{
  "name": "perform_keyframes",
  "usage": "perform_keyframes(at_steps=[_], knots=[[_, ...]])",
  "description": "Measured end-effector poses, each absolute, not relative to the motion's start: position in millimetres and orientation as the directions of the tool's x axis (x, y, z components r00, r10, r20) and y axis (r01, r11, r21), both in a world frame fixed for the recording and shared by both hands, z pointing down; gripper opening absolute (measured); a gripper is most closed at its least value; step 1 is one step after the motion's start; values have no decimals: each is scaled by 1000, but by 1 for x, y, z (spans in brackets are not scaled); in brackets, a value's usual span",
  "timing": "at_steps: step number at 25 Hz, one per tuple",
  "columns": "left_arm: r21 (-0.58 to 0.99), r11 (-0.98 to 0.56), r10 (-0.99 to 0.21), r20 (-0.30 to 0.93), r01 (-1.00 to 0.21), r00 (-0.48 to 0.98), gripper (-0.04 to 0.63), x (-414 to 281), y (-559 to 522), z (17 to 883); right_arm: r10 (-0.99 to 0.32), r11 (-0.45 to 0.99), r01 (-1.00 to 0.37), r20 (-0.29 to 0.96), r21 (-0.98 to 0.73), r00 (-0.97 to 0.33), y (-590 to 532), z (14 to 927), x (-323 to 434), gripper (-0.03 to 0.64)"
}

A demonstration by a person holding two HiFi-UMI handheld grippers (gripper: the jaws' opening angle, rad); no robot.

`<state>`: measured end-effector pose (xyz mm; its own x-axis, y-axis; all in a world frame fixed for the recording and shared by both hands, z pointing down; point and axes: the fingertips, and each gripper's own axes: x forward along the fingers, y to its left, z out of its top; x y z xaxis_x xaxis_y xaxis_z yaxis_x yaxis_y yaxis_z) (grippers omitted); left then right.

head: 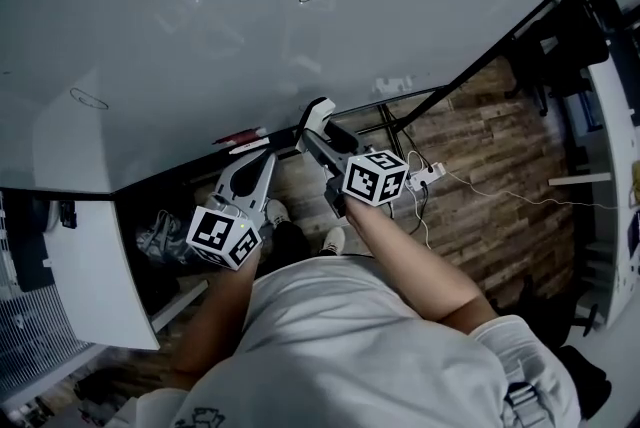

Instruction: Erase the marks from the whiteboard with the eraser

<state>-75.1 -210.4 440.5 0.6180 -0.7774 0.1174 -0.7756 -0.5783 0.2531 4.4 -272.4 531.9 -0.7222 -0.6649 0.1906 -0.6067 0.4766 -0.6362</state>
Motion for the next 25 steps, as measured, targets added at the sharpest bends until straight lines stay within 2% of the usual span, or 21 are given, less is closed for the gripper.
perform_keyframes(at_steps=[11, 25], knots=[[275, -569, -769, 155, -775, 620, 6, -91, -228, 462, -629, 443, -584, 228, -681, -743, -304, 573, -29, 238], [279, -583, -752, 169, -763, 637, 6, -99, -236, 466, -652, 427, -617, 248, -661, -717, -306, 595, -25, 238]])
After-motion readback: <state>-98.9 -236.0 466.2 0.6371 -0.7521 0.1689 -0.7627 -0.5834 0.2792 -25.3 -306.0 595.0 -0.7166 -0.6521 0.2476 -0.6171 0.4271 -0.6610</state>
